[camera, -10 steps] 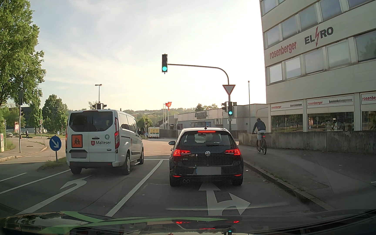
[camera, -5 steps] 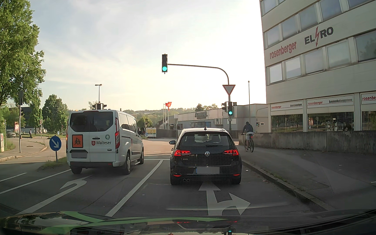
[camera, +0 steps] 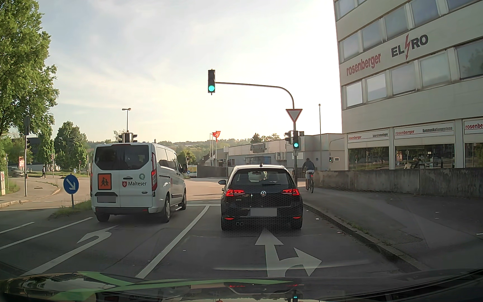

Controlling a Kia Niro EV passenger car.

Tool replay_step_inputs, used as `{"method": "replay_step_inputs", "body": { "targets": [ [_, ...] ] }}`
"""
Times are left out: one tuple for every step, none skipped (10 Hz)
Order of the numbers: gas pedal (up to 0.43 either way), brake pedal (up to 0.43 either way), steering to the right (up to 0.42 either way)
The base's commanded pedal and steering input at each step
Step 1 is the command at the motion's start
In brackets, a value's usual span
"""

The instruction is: Follow the waypoints while adhering to traffic rules and regulations

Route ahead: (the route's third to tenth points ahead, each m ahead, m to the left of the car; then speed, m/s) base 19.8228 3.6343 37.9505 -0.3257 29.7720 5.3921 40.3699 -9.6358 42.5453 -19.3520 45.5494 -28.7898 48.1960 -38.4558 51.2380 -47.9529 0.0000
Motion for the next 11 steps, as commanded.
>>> {"method": "replay_step_inputs", "body": {
  "targets": [
    [0.000,0.177,-0.041],
    [0.000,0.171,-0.041],
    [0.000,0.165,-0.045],
    [0.000,0.110,-0.051],
    [0.000,0.055,-0.056],
    [0.000,0.000,-0.062],
    [0.000,0.000,-0.062],
    [0.020,0.000,-0.052],
    [0.020,0.000,-0.042],
    [0.087,0.000,-0.036],
    [0.130,0.000,-0.035]
  ]
}}
